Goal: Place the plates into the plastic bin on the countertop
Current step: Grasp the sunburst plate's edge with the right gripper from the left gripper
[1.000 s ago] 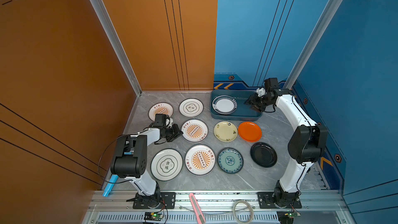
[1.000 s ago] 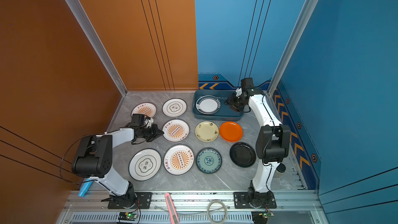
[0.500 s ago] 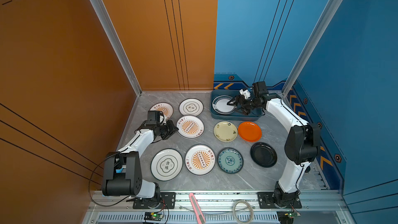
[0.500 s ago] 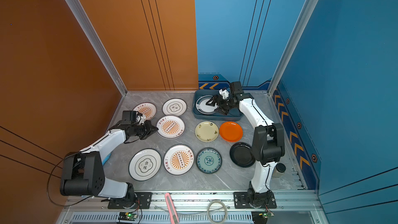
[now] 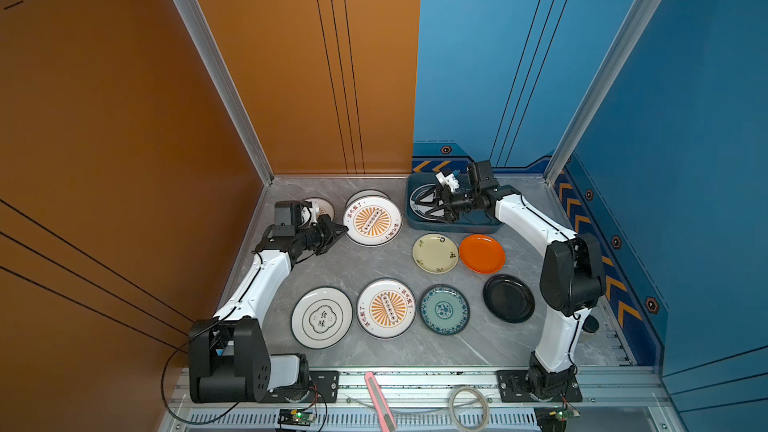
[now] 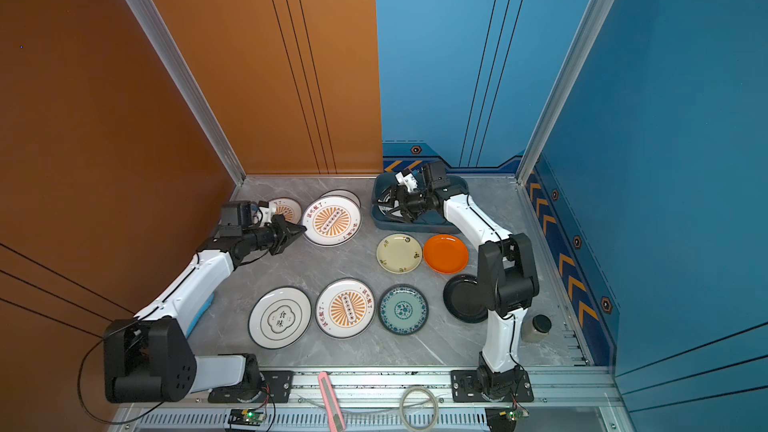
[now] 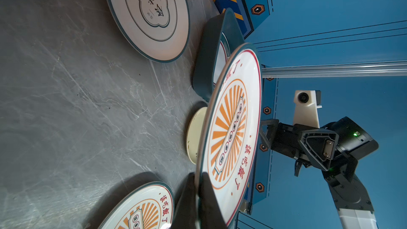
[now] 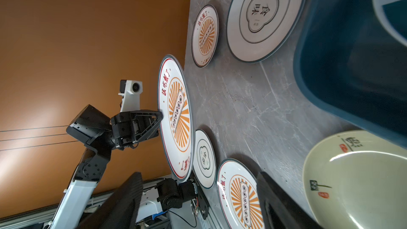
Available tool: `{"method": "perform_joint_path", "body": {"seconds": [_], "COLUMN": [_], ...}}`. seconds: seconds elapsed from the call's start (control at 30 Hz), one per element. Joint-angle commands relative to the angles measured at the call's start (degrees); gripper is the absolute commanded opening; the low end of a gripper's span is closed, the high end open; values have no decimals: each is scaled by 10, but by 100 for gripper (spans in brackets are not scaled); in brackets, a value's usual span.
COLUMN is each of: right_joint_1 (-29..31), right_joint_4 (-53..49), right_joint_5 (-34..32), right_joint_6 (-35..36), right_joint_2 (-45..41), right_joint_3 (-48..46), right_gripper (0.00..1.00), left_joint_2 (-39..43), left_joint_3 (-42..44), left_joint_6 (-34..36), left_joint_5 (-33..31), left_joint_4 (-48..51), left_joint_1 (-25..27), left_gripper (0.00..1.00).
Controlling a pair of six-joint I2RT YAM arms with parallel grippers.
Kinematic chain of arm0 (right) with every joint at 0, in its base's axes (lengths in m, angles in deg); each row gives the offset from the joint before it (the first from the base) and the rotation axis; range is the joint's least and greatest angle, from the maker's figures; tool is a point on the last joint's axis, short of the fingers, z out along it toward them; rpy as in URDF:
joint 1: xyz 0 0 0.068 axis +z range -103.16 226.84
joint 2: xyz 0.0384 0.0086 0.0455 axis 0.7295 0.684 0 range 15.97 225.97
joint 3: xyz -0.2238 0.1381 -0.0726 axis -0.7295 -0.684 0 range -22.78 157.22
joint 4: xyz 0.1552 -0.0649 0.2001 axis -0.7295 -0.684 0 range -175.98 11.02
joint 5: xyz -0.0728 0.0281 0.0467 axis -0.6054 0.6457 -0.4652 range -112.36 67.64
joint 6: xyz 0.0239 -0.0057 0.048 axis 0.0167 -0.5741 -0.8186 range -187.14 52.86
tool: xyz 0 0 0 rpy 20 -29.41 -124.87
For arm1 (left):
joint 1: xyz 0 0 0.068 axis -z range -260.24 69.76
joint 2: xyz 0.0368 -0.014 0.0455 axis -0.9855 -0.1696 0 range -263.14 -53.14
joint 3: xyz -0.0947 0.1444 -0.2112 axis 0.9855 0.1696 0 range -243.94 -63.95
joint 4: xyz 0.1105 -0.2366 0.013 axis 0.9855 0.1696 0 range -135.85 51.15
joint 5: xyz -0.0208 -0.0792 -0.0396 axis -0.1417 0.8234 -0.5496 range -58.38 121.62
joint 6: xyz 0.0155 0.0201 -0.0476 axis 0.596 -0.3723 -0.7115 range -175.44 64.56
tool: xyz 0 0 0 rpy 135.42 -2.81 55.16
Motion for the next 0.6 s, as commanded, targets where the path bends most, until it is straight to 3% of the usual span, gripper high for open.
{"method": "perform_joint_path", "body": {"seconds": [0.0, 0.37, 0.57], "right_joint_1": [11, 29, 32], "right_joint_4": [39, 89, 113], "right_joint_5": [29, 40, 48], "right_joint_6": [-19, -64, -88], "right_joint_2": [13, 32, 43], "right_joint_3": [-6, -4, 2], "right_gripper": [82, 72, 59], "left_joint_2": [8, -30, -61], "left_joint_3": [-32, -53, -89], "left_joint_6": [-22, -33, -32], "left_joint_5": [30, 9, -4], "left_joint_4": [-41, -65, -71], "left_joint_1": [10, 48, 73], "left_gripper": [0, 0, 0]}}
